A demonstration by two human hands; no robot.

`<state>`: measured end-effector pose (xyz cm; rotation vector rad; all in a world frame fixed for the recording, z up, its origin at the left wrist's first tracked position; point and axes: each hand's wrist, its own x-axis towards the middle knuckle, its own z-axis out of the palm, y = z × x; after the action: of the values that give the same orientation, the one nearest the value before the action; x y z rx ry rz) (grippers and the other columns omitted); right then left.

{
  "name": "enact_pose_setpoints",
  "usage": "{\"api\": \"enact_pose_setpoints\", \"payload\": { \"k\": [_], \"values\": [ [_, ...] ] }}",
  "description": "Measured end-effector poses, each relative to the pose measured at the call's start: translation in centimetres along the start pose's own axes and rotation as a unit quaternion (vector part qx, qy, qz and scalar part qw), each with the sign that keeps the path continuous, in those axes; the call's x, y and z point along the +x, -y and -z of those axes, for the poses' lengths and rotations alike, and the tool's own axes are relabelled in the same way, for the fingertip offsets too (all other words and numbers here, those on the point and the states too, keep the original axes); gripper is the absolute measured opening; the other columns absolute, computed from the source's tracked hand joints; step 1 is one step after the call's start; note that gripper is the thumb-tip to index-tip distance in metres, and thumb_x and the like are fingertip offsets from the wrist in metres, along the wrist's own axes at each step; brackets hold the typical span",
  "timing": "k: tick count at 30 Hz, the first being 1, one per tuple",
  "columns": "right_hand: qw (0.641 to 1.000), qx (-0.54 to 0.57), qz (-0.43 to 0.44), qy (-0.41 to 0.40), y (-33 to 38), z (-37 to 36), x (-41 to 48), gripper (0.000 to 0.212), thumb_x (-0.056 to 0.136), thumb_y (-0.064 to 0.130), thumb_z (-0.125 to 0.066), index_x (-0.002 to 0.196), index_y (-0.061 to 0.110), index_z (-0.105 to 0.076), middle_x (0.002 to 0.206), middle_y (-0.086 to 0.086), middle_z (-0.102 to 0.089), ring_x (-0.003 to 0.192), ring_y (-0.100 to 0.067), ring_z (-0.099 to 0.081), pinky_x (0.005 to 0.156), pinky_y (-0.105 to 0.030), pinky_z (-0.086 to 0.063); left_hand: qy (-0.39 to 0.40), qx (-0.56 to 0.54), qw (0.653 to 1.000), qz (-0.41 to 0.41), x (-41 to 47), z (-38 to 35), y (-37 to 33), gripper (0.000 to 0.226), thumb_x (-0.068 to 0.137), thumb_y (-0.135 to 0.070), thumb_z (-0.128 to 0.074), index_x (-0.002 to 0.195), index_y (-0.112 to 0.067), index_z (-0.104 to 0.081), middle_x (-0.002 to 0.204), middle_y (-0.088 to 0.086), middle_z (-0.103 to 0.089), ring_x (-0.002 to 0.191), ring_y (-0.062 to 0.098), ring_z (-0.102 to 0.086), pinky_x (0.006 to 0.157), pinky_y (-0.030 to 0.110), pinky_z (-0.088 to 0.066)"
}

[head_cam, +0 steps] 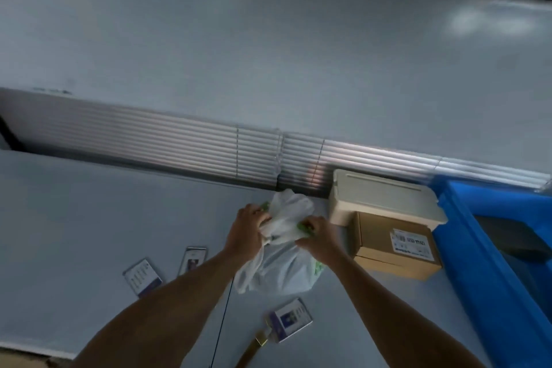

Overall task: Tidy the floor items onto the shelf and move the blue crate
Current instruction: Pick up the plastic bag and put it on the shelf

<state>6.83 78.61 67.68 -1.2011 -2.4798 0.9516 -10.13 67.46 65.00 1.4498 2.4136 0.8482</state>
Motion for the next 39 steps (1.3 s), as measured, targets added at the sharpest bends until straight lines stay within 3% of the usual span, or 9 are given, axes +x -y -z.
{"api": "enact_pose_setpoints", "payload": {
  "k": [3, 7, 10, 14, 20, 22, 27, 30, 39],
  "values": [
    [0.993, 0.058, -0.070, 0.078, -2.3, -0.3, -0.7, 0.081, 0.057, 0.061, -0.084, 0.126, 0.025, -0.060, 0.127, 0.005, -0.047, 0.119, -0.019, -0.051, 0.103, -0.038, -0.048, -0.023, 0.072, 0.996, 0.040, -1.6, -0.9, 0.1, 0.040, 0.077, -0.025, -0.063, 0.116, -0.035, -0.064, 0.131, 0.002, -0.047, 0.116, 0.031, -0.044, 0.092, 0.042, -0.046],
    [0.951, 0.232, -0.204, -0.010, -7.4, -3.6, 0.5, 0.118, 0.033, 0.081, -0.077, 0.133, 0.026, -0.049, 0.130, -0.006, -0.056, 0.115, -0.029, -0.061, 0.099, -0.048, -0.052, 0.040, 0.002, 0.996, 0.080, -2.0, -3.2, 1.0, 0.038, 0.076, -0.037, -0.064, 0.114, -0.037, -0.059, 0.130, 0.004, -0.058, 0.118, 0.051, -0.044, 0.079, 0.061, -0.053],
    [0.931, 0.289, -0.223, 0.019, -7.4, -5.5, 1.2, 0.103, 0.048, 0.067, -0.085, 0.133, 0.024, -0.047, 0.127, -0.012, -0.062, 0.110, -0.031, -0.065, 0.095, -0.052, -0.054, 0.079, -0.032, 0.991, 0.099, -1.7, -3.9, 0.6, 0.066, 0.073, -0.048, -0.066, 0.134, -0.040, -0.044, 0.147, 0.008, -0.040, 0.131, 0.047, -0.042, 0.102, 0.058, -0.041],
    [0.916, 0.352, -0.192, 0.020, -3.5, -4.4, 1.5, 0.048, 0.087, 0.007, -0.070, 0.128, 0.010, -0.045, 0.116, -0.021, -0.061, 0.094, -0.030, -0.064, 0.086, -0.048, -0.055, 0.120, -0.112, 0.972, 0.167, -0.1, -4.9, -0.2, 0.106, 0.054, -0.073, -0.052, 0.149, -0.043, -0.018, 0.162, 0.013, -0.007, 0.146, 0.038, -0.017, 0.118, 0.048, -0.022],
    [0.909, 0.372, -0.189, 0.011, -2.7, -2.0, 4.5, 0.035, 0.098, 0.014, -0.055, 0.132, 0.006, -0.047, 0.093, -0.010, -0.058, 0.073, -0.019, -0.057, 0.071, -0.036, -0.049, 0.091, -0.111, 0.977, 0.159, 2.4, -4.5, -1.9, 0.091, 0.076, -0.055, -0.061, 0.152, -0.026, -0.021, 0.160, 0.012, -0.019, 0.146, 0.036, -0.020, 0.117, 0.044, -0.023],
    [0.918, 0.348, -0.186, 0.026, -3.1, -0.9, 4.7, 0.039, 0.099, 0.032, -0.050, 0.123, 0.002, -0.054, 0.083, -0.011, -0.067, 0.070, -0.019, -0.063, 0.068, -0.032, -0.054, 0.064, -0.136, 0.975, 0.162, 2.5, -4.7, -1.9, 0.094, 0.071, -0.065, -0.060, 0.150, -0.030, -0.026, 0.158, 0.015, -0.021, 0.144, 0.035, -0.024, 0.116, 0.042, -0.026],
    [0.961, 0.203, -0.174, 0.066, -4.0, -0.7, 2.4, 0.066, 0.092, 0.017, -0.064, 0.149, 0.020, -0.031, 0.137, -0.003, -0.046, 0.130, -0.032, -0.048, 0.099, -0.043, -0.044, 0.079, -0.149, 0.961, 0.220, 1.3, -5.9, -2.1, 0.095, 0.057, -0.071, -0.053, 0.144, -0.049, -0.024, 0.157, 0.020, -0.013, 0.144, 0.041, -0.021, 0.115, 0.050, -0.029],
    [0.914, 0.297, -0.257, 0.102, -4.3, -2.0, 1.7, 0.063, 0.090, 0.029, -0.065, 0.145, 0.034, -0.034, 0.123, -0.001, -0.053, 0.108, -0.026, -0.056, 0.081, -0.040, -0.050, 0.077, -0.219, 0.946, 0.225, 1.6, -6.4, -2.4, 0.084, 0.061, -0.053, -0.068, 0.137, -0.052, -0.031, 0.140, 0.014, -0.032, 0.125, 0.040, -0.046, 0.105, 0.047, -0.044],
    [0.886, 0.381, -0.243, 0.104, -4.8, -2.3, 2.7, 0.081, 0.067, 0.020, -0.063, 0.140, 0.040, -0.035, 0.137, -0.014, -0.055, 0.114, -0.032, -0.056, 0.073, -0.035, -0.047, 0.089, -0.242, 0.941, 0.218, 2.6, -6.8, -3.0, 0.069, 0.088, -0.031, -0.059, 0.149, -0.036, -0.027, 0.155, 0.014, -0.020, 0.137, 0.038, -0.033, 0.108, 0.038, -0.033]
  ]
}}
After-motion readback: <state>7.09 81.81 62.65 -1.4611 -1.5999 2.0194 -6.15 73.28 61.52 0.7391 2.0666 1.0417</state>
